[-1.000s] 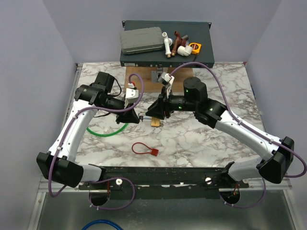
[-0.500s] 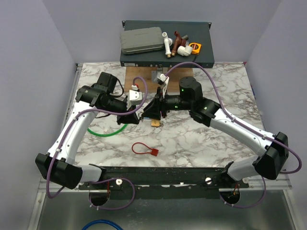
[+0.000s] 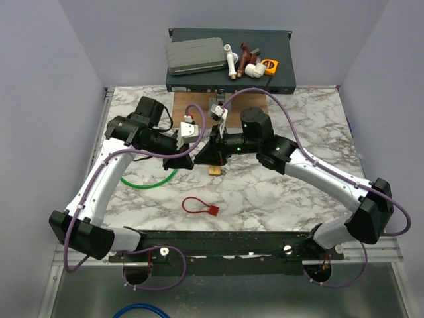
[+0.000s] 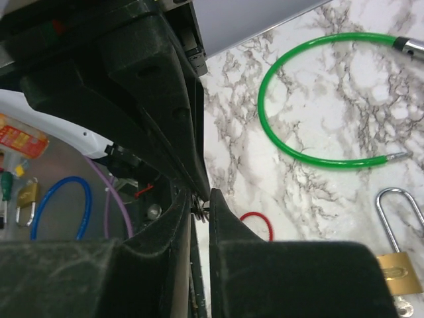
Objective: Unlock with the key
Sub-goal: Pick up the key from the center of the board.
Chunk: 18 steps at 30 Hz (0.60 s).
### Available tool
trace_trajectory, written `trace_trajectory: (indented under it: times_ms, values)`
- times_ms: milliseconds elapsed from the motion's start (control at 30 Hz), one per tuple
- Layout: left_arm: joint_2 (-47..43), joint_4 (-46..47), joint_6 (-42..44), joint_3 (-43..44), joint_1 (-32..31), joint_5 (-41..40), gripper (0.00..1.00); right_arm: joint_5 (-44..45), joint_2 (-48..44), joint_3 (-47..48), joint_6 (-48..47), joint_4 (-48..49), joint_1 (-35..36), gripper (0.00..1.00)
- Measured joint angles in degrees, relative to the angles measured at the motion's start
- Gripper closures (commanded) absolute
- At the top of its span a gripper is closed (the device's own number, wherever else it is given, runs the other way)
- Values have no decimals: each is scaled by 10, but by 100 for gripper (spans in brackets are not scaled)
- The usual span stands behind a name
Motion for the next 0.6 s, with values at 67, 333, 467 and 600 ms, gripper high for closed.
trace_trajectory:
  times_ms: [67, 333, 467, 600]
  values:
    - [2, 0, 0, 1, 0, -1, 100, -2, 0, 0, -1, -1, 0, 99]
    - [8, -5, -2, 15, 0, -10, 100, 0, -4, -14, -13, -15, 0, 99]
    - [10, -5, -3, 21, 0, -10, 100, 1, -7, -29, -13, -19, 0, 99]
    - [14, -6, -8, 25, -2, -8, 100, 2, -10, -34, -10, -16, 0, 99]
